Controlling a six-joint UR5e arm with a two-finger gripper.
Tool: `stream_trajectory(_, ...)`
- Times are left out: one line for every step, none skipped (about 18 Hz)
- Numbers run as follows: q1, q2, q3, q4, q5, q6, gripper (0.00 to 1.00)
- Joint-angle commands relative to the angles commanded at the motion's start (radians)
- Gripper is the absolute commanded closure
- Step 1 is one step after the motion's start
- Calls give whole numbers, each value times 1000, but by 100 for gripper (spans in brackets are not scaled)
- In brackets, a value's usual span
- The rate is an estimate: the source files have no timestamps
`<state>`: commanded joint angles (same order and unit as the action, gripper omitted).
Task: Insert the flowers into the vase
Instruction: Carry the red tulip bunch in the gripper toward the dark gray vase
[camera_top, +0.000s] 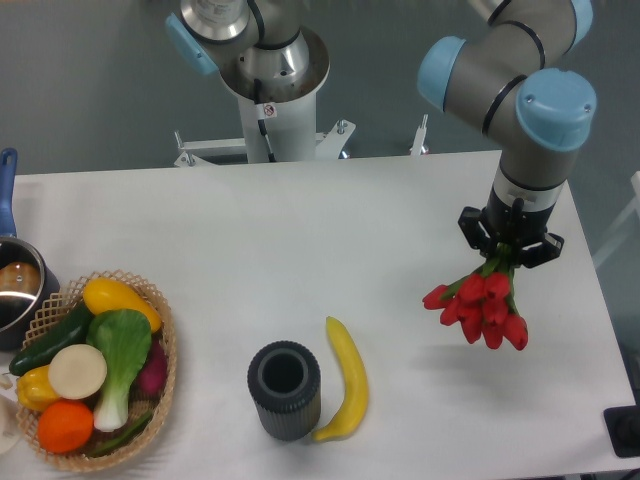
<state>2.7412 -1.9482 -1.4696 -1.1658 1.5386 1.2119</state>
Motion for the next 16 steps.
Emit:
stream_trajectory(-2,2,0,0,0,2,100)
stream_trajectory(-3,8,0,-2,-8,2,100)
stream_trajectory(-3,12,0,0,-26,0,100)
stream_trajectory(-5,17,0,3,-52,-8,100)
stream_trajectory(-9,28,0,5,-79,-12,100)
stream_trajectory(-15,40,-5,6,-92,-20,100)
stream_trajectory(-23,60,-18,9,-95,-21,100)
stream_trajectory(-43,78,-23,21,-109,-21,100)
stream_trajectory(-69,90,-28,43,-148,-31,100)
stream_trajectory(-78,112,-35,69,-211,-66,100)
stream_trajectory(-81,132,-40,112,-288,-105,100)
stream_trajectory(-84,140,-49,167,-358,-136,100)
stream_trajectory(-95,147,-57,222,-409,-165,100)
stream_trajectory(-110,156,-67,266,-458,-196,100)
stream_trajectory(-117,156,-77,302,-516,-243,100)
stream_trajectory(-118,160,-84,337,-602,-299,100)
